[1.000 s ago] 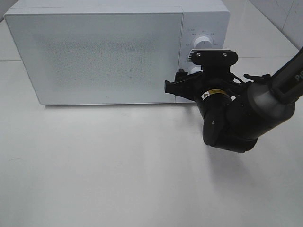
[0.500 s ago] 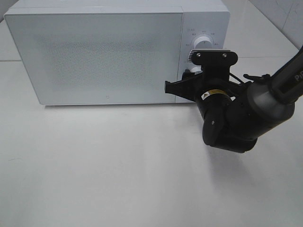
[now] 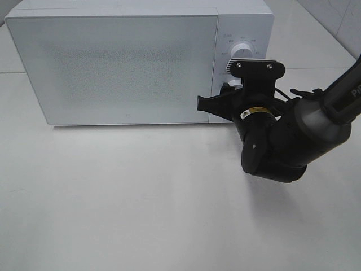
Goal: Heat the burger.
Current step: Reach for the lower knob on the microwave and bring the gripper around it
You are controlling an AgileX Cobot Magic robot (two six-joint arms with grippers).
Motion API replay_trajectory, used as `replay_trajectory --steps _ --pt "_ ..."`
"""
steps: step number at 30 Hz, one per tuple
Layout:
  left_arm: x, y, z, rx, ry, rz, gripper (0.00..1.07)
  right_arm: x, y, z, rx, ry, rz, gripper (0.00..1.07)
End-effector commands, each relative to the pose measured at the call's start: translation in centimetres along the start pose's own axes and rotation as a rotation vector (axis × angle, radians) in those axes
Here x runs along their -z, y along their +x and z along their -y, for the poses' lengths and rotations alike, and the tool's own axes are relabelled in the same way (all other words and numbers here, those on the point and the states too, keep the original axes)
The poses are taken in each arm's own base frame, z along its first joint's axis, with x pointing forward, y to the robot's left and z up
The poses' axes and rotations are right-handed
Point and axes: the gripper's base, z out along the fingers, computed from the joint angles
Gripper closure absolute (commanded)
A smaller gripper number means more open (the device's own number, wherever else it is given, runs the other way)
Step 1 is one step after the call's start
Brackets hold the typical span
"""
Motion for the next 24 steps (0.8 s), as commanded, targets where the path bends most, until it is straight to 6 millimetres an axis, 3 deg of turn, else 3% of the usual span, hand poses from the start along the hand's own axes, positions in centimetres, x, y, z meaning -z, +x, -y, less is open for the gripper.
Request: replay_trajectory --steps 1,24 --pt "0.19 0.13 0.03 0.001 0.002 0.024 0.07 -0.47 -0.57 0.22 -0.019 0.015 0.041 1.07" --pt "0.19 0.13 0.03 0.001 0.002 0.024 0.07 -0.44 -0.99 0.26 -0.011 0.019 0.087 1.01"
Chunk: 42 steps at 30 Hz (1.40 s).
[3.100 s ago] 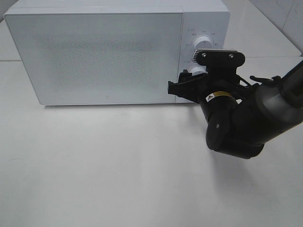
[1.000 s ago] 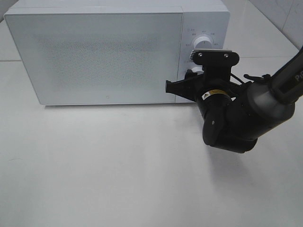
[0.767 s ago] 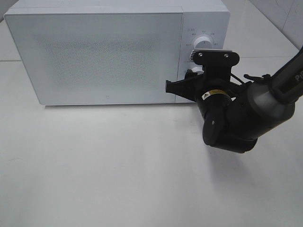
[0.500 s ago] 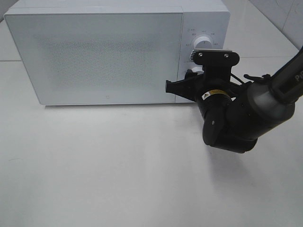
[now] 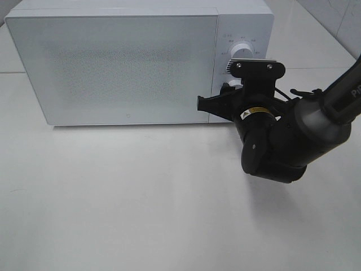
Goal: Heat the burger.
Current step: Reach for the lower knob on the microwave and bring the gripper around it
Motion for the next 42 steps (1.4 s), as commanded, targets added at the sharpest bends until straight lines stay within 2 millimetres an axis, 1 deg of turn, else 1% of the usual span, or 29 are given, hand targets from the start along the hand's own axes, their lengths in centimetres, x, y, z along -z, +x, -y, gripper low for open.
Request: replay_trajectory --steps 1,11,19,31,38,42 --pt "0.2 0.1 0.0 0.001 0.002 0.024 0.07 -0.5 -1.0 0.2 -0.001 0.018 0.090 1.00" --pt "0.2 0.1 0.0 0.001 0.002 0.024 0.07 -0.4 -1.1 0.1 0.001 -0.001 0.101 1.00" --pt "0.2 0.1 0.0 0.001 0.002 0.024 0.07 -0.4 -1.5 -0.3 -0.048 -0.048 0.140 0.99" --pt "0.2 0.1 0.0 0.001 0.002 0.024 0.07 -0.3 -1.8 -0.6 -0.171 -0.085 0.164 0.98" --pt "0.2 0.1 0.0 0.001 0.002 0.024 0.07 -0.1 -2.4 -1.2 -0.309 -0.179 0.216 0.98" --pt "0.2 0.1 0.0 0.001 0.002 0.024 0.07 -0.1 -2.5 -1.3 -0.352 -0.197 0.214 0.98"
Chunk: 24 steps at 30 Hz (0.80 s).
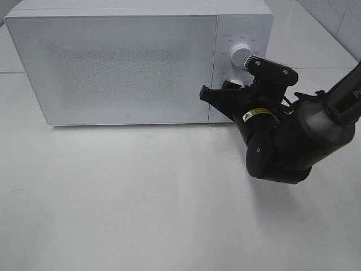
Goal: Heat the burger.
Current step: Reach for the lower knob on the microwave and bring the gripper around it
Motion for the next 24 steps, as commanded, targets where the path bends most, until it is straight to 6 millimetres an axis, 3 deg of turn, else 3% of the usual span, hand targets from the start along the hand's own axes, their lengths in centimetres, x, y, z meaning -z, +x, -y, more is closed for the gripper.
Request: replay_trajectory --steps 1,7,24 --pt "0.19 0.13 0.03 -0.004 0.002 0.024 0.07 -0.28 -2.14 -2.02 -0.066 -0.175 0.184 0.98" --pt "0.19 0.13 0.03 -0.004 0.002 0.024 0.07 -0.26 -2.14 -2.11 -0.100 -0.188 0.181 0.97" --pt "0.19 0.13 0.03 -0.004 0.002 0.024 0.07 -0.18 -2.08 -2.82 -0.414 -0.288 0.125 0.96"
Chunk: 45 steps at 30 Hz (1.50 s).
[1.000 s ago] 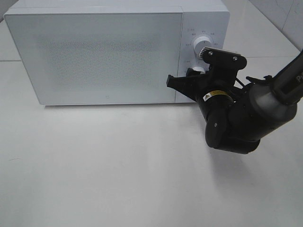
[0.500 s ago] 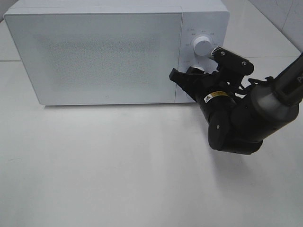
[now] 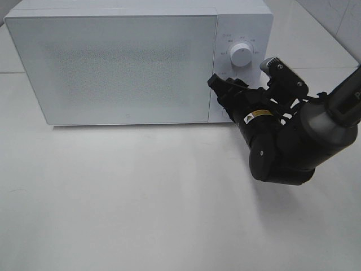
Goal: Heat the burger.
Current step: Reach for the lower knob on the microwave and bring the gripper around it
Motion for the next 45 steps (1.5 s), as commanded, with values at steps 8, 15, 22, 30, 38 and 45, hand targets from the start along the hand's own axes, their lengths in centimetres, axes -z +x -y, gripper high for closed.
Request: replay_trajectory --steps 8,15,22,30,38,45 --pt "0.19 0.13 0.03 0.001 0.002 0.024 0.07 -0.32 -1.02 -3.62 -0.216 -0.289 0.056 0.95" --pt "0.19 0.13 0.03 0.001 0.002 0.024 0.07 -0.32 -1.02 -3.62 -0.337 -0.293 0.039 0.94" --pt "0.19 0.13 0.03 0.001 0.002 0.024 0.07 -0.36 -1.06 -3.57 -0.397 -0.293 0.031 0.94" --pt "0.19 0.13 0.03 0.001 0.002 0.024 0.07 -0.35 -1.08 -3.58 -0.446 -0.295 0.026 0.94" --pt "0.19 0.13 0.03 0.001 0.002 0.024 0.07 -0.44 -1.13 -3.72 -0.399 -0.299 0.036 0.94" --pt "0.19 0.13 0.03 0.001 0.002 0.024 0.07 -0.47 -1.21 -3.60 -0.514 -0.290 0.031 0.94"
